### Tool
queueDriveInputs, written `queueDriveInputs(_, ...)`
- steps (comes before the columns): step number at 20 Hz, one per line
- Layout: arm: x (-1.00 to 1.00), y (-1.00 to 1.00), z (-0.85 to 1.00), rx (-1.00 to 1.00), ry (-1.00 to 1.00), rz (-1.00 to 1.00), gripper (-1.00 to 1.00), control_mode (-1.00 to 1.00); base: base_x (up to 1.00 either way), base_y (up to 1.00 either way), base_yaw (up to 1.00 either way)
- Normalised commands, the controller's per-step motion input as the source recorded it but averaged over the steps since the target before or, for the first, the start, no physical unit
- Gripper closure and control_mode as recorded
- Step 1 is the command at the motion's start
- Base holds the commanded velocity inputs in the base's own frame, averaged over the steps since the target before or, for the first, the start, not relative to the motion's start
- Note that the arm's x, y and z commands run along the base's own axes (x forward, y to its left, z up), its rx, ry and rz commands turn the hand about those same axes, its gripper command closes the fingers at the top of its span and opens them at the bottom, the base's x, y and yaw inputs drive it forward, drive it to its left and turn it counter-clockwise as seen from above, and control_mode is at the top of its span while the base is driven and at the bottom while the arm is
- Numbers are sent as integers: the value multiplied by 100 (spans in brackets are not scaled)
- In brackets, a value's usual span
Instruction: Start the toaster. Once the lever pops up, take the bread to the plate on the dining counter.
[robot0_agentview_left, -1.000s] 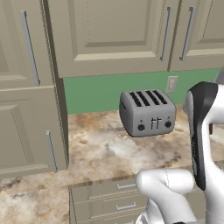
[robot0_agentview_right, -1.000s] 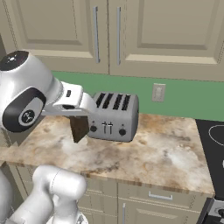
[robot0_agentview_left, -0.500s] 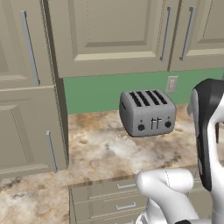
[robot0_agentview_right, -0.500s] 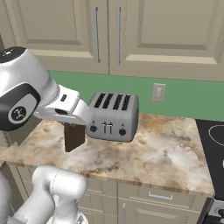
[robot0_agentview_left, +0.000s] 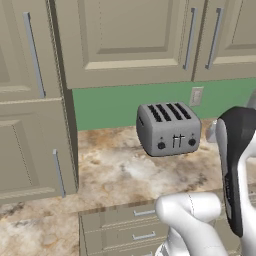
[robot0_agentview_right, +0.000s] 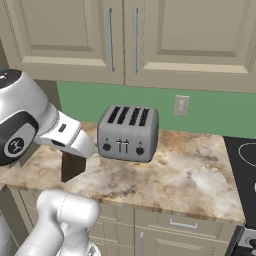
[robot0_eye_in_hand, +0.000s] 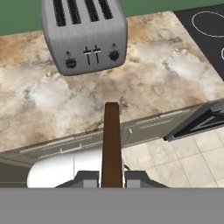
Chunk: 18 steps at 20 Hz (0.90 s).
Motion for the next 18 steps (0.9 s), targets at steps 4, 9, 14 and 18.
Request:
queueDriveInputs(4, 6, 24, 5, 0, 3, 7, 100, -100, 0, 0, 0)
queueDriveInputs(9, 0, 26, 0, 0, 3, 7, 100, -100, 0, 0, 0)
queueDriveInputs(14, 0, 8, 0, 0, 1, 5, 100, -100, 0, 0, 0)
queueDriveInputs(18, 0, 0, 0, 0, 0, 1, 100, 100, -19, 0, 3)
